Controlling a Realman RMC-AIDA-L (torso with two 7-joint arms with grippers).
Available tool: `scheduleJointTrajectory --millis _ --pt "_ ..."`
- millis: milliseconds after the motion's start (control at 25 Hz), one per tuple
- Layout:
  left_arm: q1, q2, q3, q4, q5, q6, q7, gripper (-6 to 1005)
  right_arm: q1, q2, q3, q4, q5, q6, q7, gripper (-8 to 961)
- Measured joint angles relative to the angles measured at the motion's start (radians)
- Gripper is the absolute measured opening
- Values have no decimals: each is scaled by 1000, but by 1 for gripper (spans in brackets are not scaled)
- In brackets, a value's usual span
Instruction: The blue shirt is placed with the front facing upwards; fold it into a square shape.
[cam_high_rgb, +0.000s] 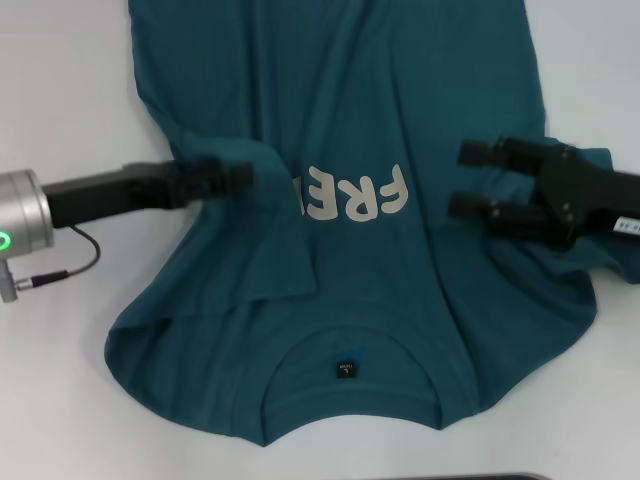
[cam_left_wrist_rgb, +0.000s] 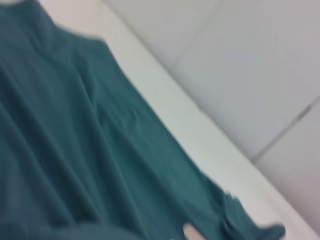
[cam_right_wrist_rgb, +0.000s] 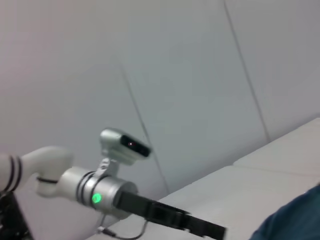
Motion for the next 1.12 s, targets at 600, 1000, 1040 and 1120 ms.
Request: scheduleJointTrajectory --millis 600,1000,1040,1120 --pt "12 4 -50 -9 -57 9 28 771 -39 -48 138 111 -17 -41 221 824" --pt "30 7 -50 -11 -58 7 52 873 -66 -77 150 188 -131 -144 460 823" --pt "33 8 -50 -11 -58 9 54 877 -71 -79 154 199 -145 -153 492 823" --pt "38 10 -49 -11 -56 10 55 885 -78 -86 164 215 -176 -167 551 823"
